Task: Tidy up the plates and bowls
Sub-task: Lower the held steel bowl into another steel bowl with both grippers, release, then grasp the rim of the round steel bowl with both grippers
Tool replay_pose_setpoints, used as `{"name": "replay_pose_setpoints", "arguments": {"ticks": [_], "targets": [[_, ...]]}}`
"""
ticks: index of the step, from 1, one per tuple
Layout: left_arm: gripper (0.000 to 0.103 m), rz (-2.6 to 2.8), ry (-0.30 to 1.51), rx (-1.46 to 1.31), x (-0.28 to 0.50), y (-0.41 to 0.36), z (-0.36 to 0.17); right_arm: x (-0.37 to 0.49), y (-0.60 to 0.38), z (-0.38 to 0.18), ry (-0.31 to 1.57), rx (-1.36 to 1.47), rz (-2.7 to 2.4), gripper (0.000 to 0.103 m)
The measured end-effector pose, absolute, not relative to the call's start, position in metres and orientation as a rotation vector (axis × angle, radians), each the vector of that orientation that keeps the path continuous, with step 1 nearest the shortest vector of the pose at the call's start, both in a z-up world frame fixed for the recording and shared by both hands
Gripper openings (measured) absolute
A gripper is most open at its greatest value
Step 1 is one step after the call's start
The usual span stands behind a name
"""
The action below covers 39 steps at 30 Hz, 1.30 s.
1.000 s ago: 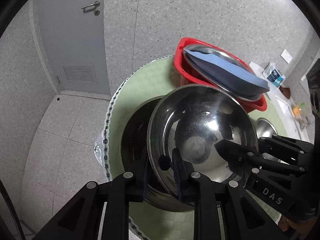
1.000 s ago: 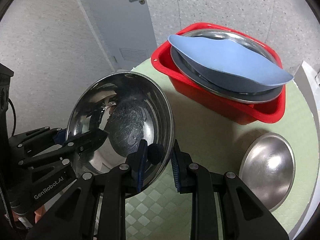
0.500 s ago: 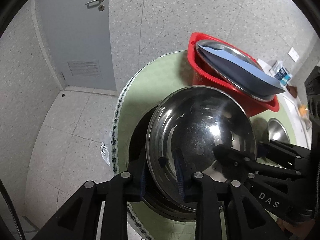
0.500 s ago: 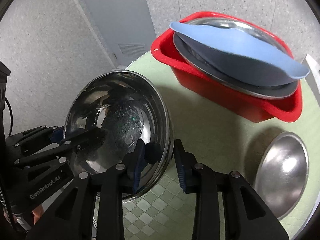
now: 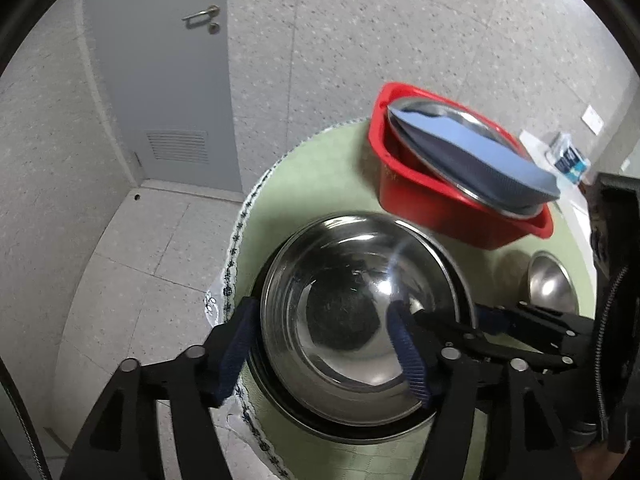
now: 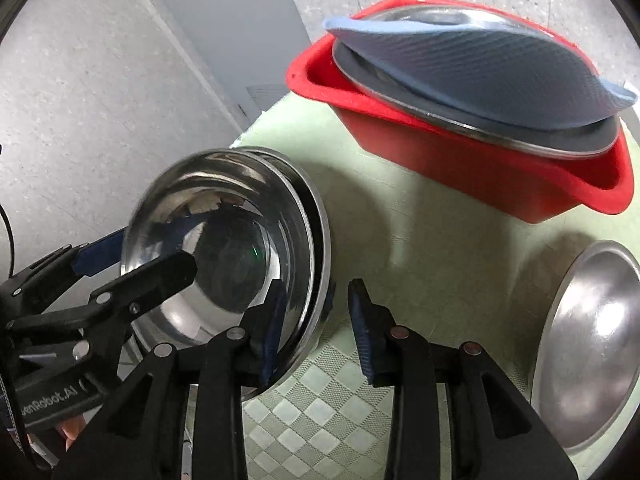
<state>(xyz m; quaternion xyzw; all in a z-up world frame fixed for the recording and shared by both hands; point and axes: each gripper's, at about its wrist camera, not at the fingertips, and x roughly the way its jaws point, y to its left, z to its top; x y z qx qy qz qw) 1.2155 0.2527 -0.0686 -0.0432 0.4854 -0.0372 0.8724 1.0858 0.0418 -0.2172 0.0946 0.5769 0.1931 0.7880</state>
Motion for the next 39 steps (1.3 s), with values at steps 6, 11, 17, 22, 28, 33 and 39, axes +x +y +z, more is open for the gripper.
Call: {"name": "replay_pose_setpoints", "arguments": {"ticks": [6, 11, 17, 22, 28, 33, 39], "targets": [[0.080, -0.015, 0.964, -0.118, 1.196, 0.242, -0.052, 1.074, 0.031, -0.191, 1.174, 0.150, 0.451, 0.043], [0.083, 0.000, 0.926, -0.125, 1.177, 0.215, -0.042, 1.052, 0.012, -0.168, 1.105, 0.096, 0.480, 0.050], [0.086, -0.008, 0.895, -0.128, 1.161, 0.163, -0.040, 1.042, -0.046, -0.155, 1.061, 0.093, 0.412, 0.056], [0.086, -0.028, 0.902, -0.135, 1.159, 0.118, -0.050, 1.044, -0.099, -0.159, 1.071, 0.105, 0.338, 0.057], [0.086, -0.051, 0.951, -0.121, 1.168, 0.080, -0.071, 1.045, -0.143, -0.177, 1.124, 0.137, 0.308, 0.057], [0.086, -0.056, 1.013, -0.104, 1.181, 0.060, -0.095, 1.047, -0.162, -0.194, 1.169, 0.167, 0.315, 0.057], [0.084, -0.062, 1.059, -0.110, 1.198, 0.052, -0.108, 1.051, -0.167, -0.212, 1.213, 0.189, 0.321, 0.057]]}}
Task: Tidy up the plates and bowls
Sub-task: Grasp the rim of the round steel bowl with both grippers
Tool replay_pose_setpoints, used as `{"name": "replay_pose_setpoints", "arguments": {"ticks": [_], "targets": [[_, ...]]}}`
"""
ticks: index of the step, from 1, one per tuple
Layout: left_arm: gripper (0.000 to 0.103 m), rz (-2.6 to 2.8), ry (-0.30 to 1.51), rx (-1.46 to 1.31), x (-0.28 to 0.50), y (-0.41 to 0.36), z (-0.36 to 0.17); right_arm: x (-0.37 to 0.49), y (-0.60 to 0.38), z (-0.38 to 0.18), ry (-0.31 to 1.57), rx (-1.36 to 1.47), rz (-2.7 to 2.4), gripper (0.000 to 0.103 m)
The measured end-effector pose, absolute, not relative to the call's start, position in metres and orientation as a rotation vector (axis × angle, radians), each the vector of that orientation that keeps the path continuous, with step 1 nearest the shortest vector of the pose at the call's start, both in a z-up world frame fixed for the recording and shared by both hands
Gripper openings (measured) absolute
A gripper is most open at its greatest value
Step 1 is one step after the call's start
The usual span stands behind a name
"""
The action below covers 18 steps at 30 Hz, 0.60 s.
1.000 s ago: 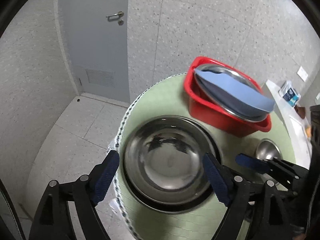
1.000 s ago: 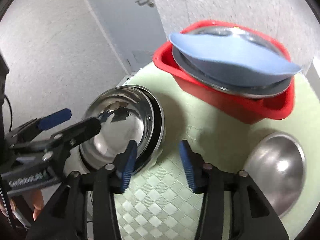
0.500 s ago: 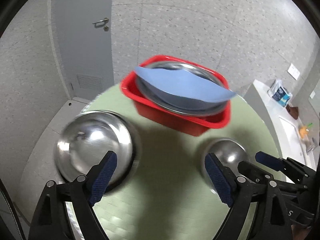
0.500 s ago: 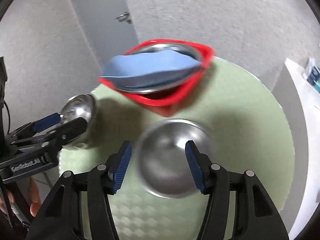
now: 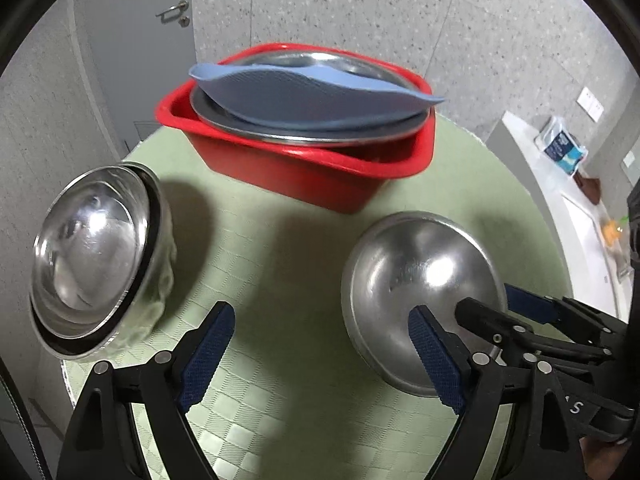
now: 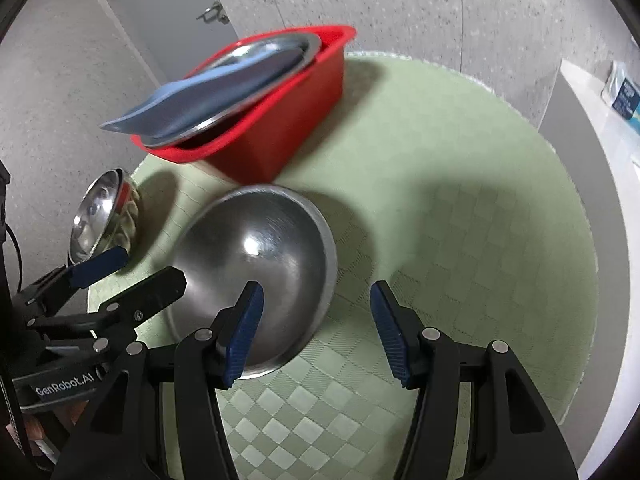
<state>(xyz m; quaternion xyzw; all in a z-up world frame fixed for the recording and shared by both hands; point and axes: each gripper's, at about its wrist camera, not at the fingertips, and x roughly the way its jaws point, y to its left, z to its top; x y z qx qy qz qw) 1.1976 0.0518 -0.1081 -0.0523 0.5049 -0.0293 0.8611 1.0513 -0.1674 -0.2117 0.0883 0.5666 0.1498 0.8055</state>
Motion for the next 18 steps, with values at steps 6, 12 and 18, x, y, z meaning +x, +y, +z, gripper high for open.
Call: {"name": "replay_pose_setpoints", "arguments": {"ticks": [6, 12, 18], "targets": [[0.041, -0.116, 1.122, -0.104, 1.216, 0.047, -0.125, 1.052, -0.166, -0.221, 1.236, 0.214, 0.343, 0.047], [0.015, -0.191, 1.120, -0.070, 1.230, 0.044, -0.129, 1.050, -0.155, -0.221, 1.242, 0.211, 0.361, 0.022], [0.015, -0.240, 1.101, -0.047, 1.232, 0.053, -0.122, 1.041, -0.151, -0.213, 1.231, 0.215, 0.315, 0.021]]}}
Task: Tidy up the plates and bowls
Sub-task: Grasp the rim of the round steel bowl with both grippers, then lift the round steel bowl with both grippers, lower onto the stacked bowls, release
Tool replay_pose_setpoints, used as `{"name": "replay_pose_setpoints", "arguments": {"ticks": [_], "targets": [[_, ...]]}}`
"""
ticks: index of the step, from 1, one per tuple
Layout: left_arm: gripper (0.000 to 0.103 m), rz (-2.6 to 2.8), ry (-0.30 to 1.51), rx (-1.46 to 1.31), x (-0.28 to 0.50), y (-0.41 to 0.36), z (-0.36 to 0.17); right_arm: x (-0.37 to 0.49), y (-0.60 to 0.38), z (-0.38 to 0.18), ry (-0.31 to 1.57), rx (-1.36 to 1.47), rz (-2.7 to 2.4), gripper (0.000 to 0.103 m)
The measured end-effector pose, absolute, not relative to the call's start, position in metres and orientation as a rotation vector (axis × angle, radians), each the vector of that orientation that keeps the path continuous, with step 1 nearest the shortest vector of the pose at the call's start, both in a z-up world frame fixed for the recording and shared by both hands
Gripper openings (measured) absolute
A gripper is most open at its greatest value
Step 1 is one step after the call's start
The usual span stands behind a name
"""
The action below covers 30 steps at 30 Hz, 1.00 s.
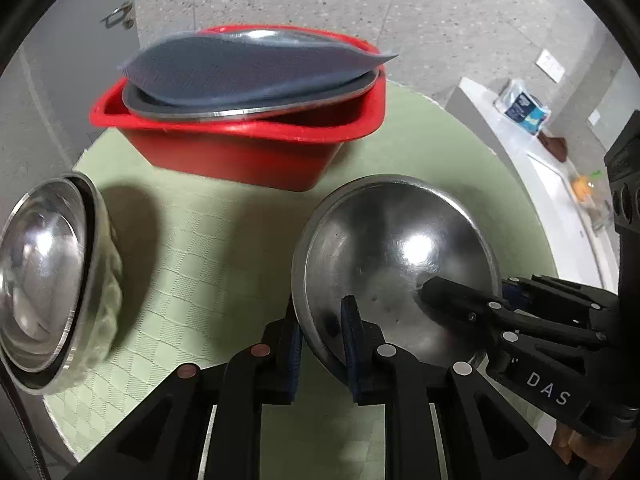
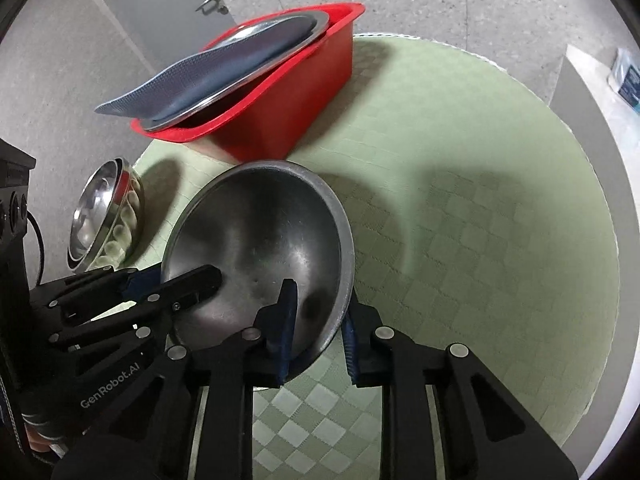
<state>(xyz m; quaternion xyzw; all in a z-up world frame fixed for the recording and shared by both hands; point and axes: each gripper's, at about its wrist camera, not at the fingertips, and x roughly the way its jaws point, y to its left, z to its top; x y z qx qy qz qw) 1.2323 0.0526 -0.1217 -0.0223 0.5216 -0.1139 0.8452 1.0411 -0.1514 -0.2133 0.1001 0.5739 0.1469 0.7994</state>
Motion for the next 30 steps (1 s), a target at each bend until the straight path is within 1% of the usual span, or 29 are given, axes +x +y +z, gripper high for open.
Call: {"name": "replay_pose_setpoints", "arguments": {"ticks": [7, 14, 22, 30], "targets": [[0.015, -0.287, 1.030, -0.025, 1.209, 0.080, -0.091, 1.029, -0.132, -0.183, 1.173, 0.216, 0.295, 0.021], [0.015, -0.286, 0.959, -0.012, 1.182, 0.126, -0.065, 1.019, -0.084, -0.154, 1.109, 0.214, 0.314, 0.021], [0.015, -0.236, 0.905, -0.034, 1.138, 0.201, -0.044, 1.015, -0.022, -0.142, 1.079, 0.192, 0.363, 0.021], [0.015, -0.167, 0.909, -0.084, 1.118, 0.256, -0.041, 1.020, 0.040, -0.144, 1.086, 0.144, 0.416, 0.021]]}}
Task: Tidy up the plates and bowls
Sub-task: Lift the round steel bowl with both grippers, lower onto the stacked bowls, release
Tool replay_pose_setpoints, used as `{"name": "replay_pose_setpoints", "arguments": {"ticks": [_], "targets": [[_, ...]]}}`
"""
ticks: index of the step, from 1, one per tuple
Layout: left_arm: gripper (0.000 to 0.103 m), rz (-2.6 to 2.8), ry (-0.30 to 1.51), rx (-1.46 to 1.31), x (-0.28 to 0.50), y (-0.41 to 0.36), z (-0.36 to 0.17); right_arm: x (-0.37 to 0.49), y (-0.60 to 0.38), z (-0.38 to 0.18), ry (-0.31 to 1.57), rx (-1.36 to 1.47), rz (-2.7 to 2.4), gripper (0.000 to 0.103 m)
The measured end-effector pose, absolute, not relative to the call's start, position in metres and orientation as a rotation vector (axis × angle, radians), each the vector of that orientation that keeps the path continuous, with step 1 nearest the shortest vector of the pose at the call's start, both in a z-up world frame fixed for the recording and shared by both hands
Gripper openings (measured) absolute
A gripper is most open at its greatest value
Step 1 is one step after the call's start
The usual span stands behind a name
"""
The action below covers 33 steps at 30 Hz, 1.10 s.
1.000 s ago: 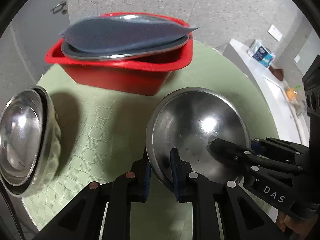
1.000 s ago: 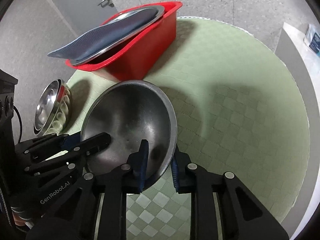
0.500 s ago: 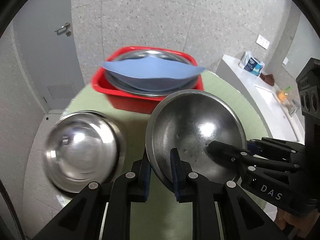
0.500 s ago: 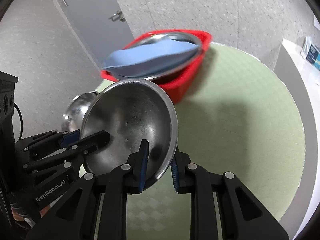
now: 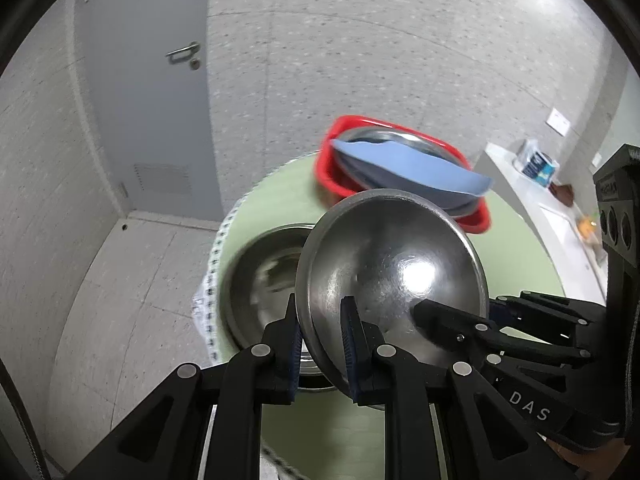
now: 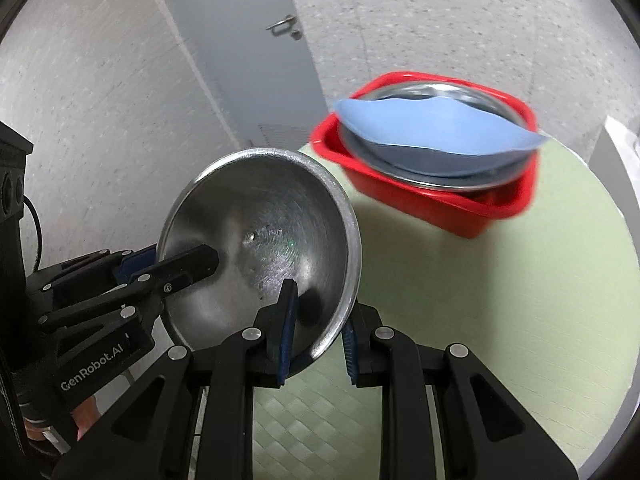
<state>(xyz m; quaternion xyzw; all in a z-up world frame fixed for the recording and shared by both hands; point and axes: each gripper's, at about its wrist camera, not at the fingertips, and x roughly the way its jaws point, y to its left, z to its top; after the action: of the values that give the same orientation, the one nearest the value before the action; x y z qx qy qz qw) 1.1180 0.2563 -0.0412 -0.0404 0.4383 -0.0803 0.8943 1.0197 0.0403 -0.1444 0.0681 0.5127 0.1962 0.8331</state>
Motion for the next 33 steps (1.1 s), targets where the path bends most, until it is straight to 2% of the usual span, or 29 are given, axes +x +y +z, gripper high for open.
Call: {"name": "replay_pose_setpoints", "arguments": {"ticks": [12, 33], "targets": [[0.015, -0.120, 0.983, -0.132, 1.139, 0.288, -0.058, 1.034, 0.078, -0.162, 1.127, 0.070, 0.431, 0.021], [0.015, -0.106, 1.001, -0.103, 1.179, 0.274, -0.076, 1.035, 0.085, -0.169, 1.112, 0.007, 0.351, 0.021]]}}
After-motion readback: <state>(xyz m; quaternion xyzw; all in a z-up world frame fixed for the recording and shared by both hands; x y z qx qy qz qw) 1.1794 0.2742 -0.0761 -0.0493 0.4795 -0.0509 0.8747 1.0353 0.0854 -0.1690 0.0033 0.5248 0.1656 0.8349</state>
